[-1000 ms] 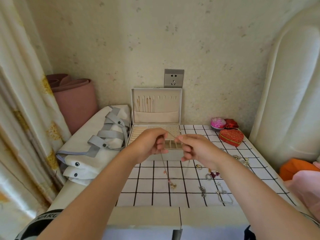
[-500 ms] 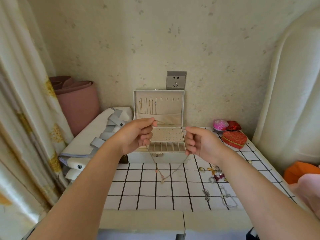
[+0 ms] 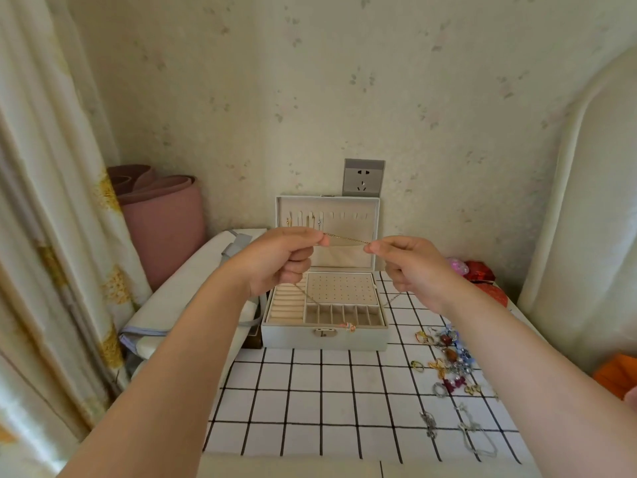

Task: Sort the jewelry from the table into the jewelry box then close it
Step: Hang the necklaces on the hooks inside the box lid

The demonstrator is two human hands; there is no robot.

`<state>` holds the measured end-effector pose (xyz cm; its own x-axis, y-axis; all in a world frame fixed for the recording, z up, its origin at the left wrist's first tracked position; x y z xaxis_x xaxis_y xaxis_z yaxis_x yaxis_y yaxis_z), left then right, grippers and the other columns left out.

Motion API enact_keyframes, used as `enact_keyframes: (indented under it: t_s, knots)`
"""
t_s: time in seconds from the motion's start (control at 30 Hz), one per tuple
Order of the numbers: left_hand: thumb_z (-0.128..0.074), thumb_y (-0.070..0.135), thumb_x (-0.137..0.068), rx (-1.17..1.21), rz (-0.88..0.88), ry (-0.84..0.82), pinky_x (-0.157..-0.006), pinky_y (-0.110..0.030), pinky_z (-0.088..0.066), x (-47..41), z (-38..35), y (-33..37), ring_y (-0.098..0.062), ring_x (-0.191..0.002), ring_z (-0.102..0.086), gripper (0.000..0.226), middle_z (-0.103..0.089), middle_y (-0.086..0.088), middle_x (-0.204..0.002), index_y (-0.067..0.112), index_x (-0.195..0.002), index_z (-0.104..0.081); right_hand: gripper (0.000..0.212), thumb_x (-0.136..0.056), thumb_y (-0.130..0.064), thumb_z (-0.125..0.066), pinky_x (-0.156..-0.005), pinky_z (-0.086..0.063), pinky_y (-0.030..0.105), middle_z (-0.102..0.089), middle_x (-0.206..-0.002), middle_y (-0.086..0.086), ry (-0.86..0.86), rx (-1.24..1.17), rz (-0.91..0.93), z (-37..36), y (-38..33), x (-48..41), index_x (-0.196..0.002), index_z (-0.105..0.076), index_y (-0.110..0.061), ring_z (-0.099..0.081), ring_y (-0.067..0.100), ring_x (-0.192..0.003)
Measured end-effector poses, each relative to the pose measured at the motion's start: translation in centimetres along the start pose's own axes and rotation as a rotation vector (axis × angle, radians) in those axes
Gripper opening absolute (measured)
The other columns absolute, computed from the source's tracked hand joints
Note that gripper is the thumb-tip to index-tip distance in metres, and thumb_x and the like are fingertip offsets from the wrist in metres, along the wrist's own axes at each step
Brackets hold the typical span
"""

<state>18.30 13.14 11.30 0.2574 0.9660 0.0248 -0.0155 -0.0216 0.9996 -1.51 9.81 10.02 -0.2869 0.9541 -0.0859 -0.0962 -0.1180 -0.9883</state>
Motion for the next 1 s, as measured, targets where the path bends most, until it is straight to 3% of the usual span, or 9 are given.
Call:
enact_keyframes:
  t_s: [0.13, 0.27, 0.37, 0.47, 0.53, 0.6, 0.7, 0.83, 1.0]
  knots:
    - [-0.051, 0.014, -0.1, 0.055, -0.043, 0.026, -0.06, -0.026, -0.049, -1.3, 0.8, 0.4, -0.014, -0.061, -0.048, 0.02, -0.051, 0.0, -0.067, 0.008, -0.087, -0.065, 0.018, -0.1, -0.016, -0.059, -0.043, -0.03, 0.024, -0.038, -0.054, -0.001, 0.059, 0.074, 0.002, -0.5, -0.8, -1.8, -0.094, -0.074, -0.007, -0.032, 0.014, -0.044]
    - [-0.053, 0.016, -0.099, 0.037, -0.088, 0.152, -0.054, -0.023, -0.041, -2.3, 2.8, 1.0, -0.011, -0.058, -0.047, 0.018, -0.053, 0.002, -0.068, 0.008, -0.091, -0.066, 0.02, -0.1, -0.012, -0.055, -0.043, -0.031, 0.023, -0.05, -0.061, 0.002, 0.097, 0.148, -0.004, -1.7, -2.7, -3.4, -0.089, -0.071, -0.008, -0.039, 0.011, -0.041]
    - [-0.055, 0.015, -0.095, 0.001, -0.116, 0.257, -0.046, -0.02, -0.032, -3.0, 4.4, 1.7, -0.01, -0.051, -0.041, 0.016, -0.049, 0.003, -0.063, 0.01, -0.089, -0.069, 0.018, -0.097, -0.017, -0.06, -0.044, -0.029, 0.01, -0.054, -0.053, -0.018, 0.137, 0.297, 0.028, -2.1, -4.6, -4.9, -0.086, -0.074, -0.016, -0.044, -0.003, -0.04]
    - [-0.061, 0.018, -0.091, -0.075, -0.127, 0.352, -0.045, -0.019, -0.033, -3.9, 5.7, 2.4, -0.01, -0.048, -0.04, 0.013, -0.047, 0.005, -0.061, 0.013, -0.083, -0.07, 0.01, -0.094, -0.02, -0.067, -0.057, -0.039, 0.006, -0.065, -0.068, -0.022, 0.136, 0.353, 0.106, -2.5, -5.7, -6.9, -0.086, -0.075, -0.022, -0.057, -0.013, -0.059]
    - [-0.067, 0.024, -0.088, -0.171, -0.15, 0.417, -0.05, -0.018, -0.038, -5.0, 6.4, 2.6, -0.006, -0.049, -0.046, 0.012, -0.053, 0.01, -0.058, 0.014, -0.082, -0.072, 0.006, -0.09, -0.024, -0.073, -0.074, -0.046, 0.015, -0.072, -0.083, -0.015, 0.162, 0.395, 0.141, -2.5, -5.9, -8.3, -0.084, -0.075, -0.025, -0.064, -0.005, -0.08]
    - [-0.071, 0.028, -0.086, -0.255, -0.204, 0.478, -0.061, -0.02, -0.044, -6.5, 7.1, 2.7, 0.0, -0.056, -0.055, 0.013, -0.062, 0.015, -0.062, 0.019, -0.077, -0.073, 0.006, -0.086, -0.029, -0.077, -0.08, -0.05, 0.022, -0.074, -0.084, -0.01, 0.203, 0.438, 0.164, -2.3, -5.6, -9.8, -0.08, -0.076, -0.027, -0.067, 0.004, -0.085]
    - [-0.071, 0.033, -0.083, -0.378, -0.224, 0.568, -0.071, -0.027, -0.051, -8.8, 8.1, 2.0, -0.005, -0.067, -0.063, 0.02, -0.065, 0.016, -0.063, 0.023, -0.065, -0.07, 0.012, -0.085, -0.038, -0.077, -0.073, -0.05, 0.025, -0.071, -0.076, -0.013, 0.286, 0.521, 0.17, -2.0, -4.4, -11.9, -0.076, -0.074, -0.031, -0.066, 0.005, -0.078]
    - [-0.067, 0.042, -0.082, -0.553, -0.171, 0.67, -0.068, -0.032, -0.056, -11.3, 9.0, 0.3, -0.009, -0.067, -0.064, 0.028, -0.065, 0.011, -0.063, 0.021, -0.064, -0.066, 0.021, -0.085, -0.046, -0.073, -0.069, -0.05, 0.027, -0.069, -0.074, -0.018, 0.419, 0.635, 0.141, -1.8, -2.5, -14.1, -0.071, -0.072, -0.03, -0.064, 0.002, -0.077]
    - [-0.063, 0.046, -0.085, -0.656, -0.094, 0.723, -0.048, -0.025, -0.035, -13.4, 9.2, -1.5, -0.015, -0.055, -0.051, 0.045, -0.049, 0.007, -0.051, 0.018, -0.053, -0.047, 0.038, -0.086, -0.048, -0.07, -0.063, -0.051, 0.027, -0.07, -0.071, -0.017, 0.57, 0.67, 0.079, -1.8, -0.4, -15.8, -0.06, -0.067, -0.02, -0.065, 0.006, -0.072]
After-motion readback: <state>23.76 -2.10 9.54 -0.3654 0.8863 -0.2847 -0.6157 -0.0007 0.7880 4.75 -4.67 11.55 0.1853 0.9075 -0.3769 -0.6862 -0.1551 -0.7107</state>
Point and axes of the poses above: each hand's wrist, its own x-axis away from the middle knuckle, its own z-axis out of the back of the hand, y = z × x, the point moved 8 cm from there along -x, towards the middle knuckle
